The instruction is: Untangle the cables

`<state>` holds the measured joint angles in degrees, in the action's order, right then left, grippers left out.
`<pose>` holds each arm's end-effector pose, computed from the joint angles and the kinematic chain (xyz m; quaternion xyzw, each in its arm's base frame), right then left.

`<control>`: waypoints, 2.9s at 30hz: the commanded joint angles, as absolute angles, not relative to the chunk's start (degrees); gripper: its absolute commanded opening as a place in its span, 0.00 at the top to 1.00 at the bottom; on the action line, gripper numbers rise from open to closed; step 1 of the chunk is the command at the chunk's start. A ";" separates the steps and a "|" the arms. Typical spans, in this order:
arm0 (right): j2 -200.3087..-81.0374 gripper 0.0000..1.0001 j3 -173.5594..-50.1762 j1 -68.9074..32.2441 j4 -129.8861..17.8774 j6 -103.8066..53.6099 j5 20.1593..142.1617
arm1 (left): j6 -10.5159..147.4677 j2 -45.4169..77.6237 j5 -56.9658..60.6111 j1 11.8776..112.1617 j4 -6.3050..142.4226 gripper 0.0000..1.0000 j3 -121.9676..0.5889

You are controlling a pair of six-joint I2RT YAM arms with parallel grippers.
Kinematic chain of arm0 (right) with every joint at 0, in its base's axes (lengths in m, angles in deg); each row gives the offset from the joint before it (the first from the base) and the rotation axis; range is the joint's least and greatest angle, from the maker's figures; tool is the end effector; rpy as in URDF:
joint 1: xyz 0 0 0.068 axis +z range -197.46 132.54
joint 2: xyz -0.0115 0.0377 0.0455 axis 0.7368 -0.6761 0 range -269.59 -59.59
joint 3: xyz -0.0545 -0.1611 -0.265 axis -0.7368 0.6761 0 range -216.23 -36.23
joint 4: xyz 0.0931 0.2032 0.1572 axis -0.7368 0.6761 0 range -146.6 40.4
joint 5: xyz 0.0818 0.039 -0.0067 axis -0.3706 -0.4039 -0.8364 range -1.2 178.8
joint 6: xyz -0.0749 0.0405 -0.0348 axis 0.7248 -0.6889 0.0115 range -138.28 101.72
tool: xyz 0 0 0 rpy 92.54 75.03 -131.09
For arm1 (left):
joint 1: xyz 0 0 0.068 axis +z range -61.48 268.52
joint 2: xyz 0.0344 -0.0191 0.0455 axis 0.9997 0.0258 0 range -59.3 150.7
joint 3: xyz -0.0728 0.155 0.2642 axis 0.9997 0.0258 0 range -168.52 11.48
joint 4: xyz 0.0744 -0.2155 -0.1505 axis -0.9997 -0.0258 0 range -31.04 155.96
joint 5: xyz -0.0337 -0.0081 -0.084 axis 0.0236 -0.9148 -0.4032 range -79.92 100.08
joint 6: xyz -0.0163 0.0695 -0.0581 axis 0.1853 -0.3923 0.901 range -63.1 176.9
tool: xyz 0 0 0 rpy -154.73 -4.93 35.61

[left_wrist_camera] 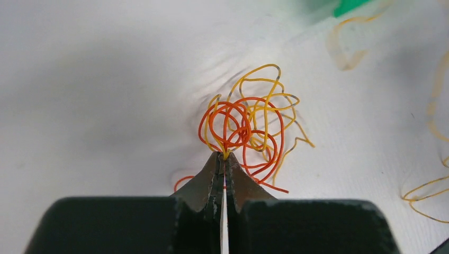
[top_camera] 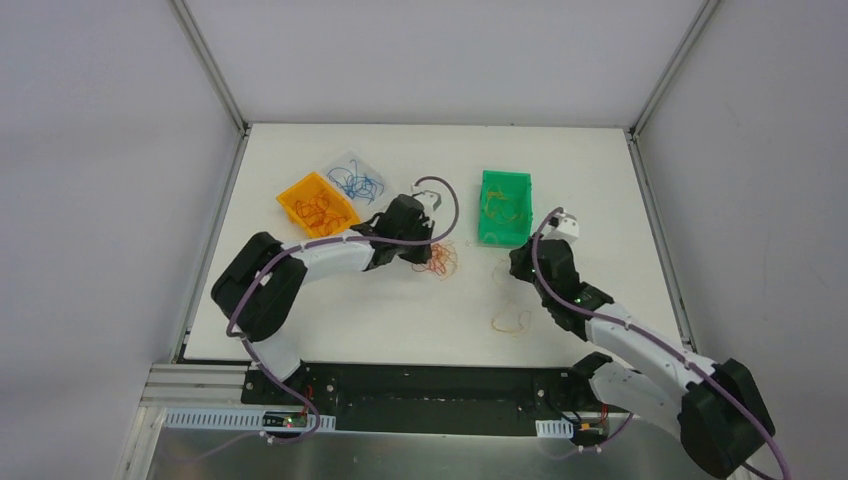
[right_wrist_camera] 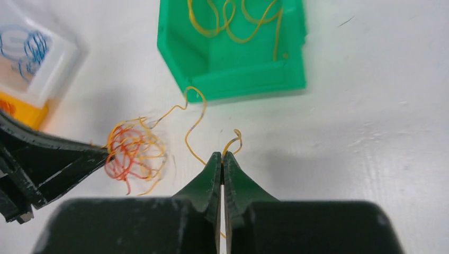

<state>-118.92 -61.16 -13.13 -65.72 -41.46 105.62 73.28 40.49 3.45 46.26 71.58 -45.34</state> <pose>0.2182 0.1203 0.2164 -0.0033 0.8392 0.1464 0.5237 0.3085 -0.2933 0.1900 0.2253 0.8663 -0.2621 0.3606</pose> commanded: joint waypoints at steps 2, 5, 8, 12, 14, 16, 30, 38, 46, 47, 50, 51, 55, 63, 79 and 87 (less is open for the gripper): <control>-105.39 1.00 -59.13 -13.49 -59.51 -43.50 126.22 | 78.90 31.81 10.50 51.67 74.54 1.00 -39.71; -98.24 1.00 -60.01 -13.66 -56.24 -42.48 129.82 | 80.20 28.67 15.84 52.78 73.71 1.00 -37.74; -94.68 1.00 -63.43 -13.76 -52.72 -39.71 128.80 | 80.62 26.60 18.27 52.86 73.69 1.00 -36.38; -96.15 1.00 -72.63 -13.79 -50.50 -35.59 125.02 | 80.46 25.54 17.07 52.82 73.84 1.00 -36.16; -99.09 1.00 -78.58 -13.75 -49.07 -34.35 123.71 | 80.32 25.23 16.57 52.84 74.18 1.00 -36.00; -102.41 1.00 -84.94 -13.72 -47.28 -33.64 122.55 | 80.11 24.88 15.93 52.84 74.47 1.00 -35.75; -122.89 1.00 -107.97 -15.08 -54.09 -27.72 120.76 | 79.31 22.67 15.02 52.84 75.40 1.00 -34.31; -129.81 1.00 -107.00 -19.70 -58.08 -34.11 116.10 | 79.31 23.75 14.05 52.84 75.32 1.00 -34.84; -134.70 1.00 -102.44 -26.89 -63.43 -41.02 108.31 | 79.40 23.90 13.91 52.84 75.35 1.00 -34.98; -135.52 1.00 -102.46 -27.18 -63.50 -41.50 108.14 | 79.40 24.00 13.79 52.84 75.36 1.00 -35.01; -137.90 1.00 -102.48 -27.75 -63.47 -41.99 107.27 | 79.40 24.09 13.73 52.84 75.30 1.00 -35.09; -138.30 1.00 -102.50 -27.80 -63.29 -42.01 107.07 | 79.34 24.10 13.74 52.84 75.32 1.00 -35.10; -138.80 1.00 -102.55 -27.82 -63.20 -40.93 104.80 | 79.18 23.94 13.96 52.83 75.27 1.00 -35.10; -138.18 1.00 -96.32 -27.75 -62.22 -40.27 106.72 | 79.31 23.92 13.13 52.84 75.35 1.00 -35.01; -151.46 1.00 -98.02 -21.51 -46.54 -36.24 119.74 | 79.32 24.61 13.10 52.84 75.36 1.00 -35.13; -166.49 1.00 -113.84 -20.36 -35.56 -35.38 120.95 | 79.12 24.46 12.92 52.84 75.31 1.00 -35.04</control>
<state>-162.79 -107.26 -20.06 -43.12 -36.76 118.21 79.81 24.90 13.57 52.95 73.86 -34.54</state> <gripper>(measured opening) 0.009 0.008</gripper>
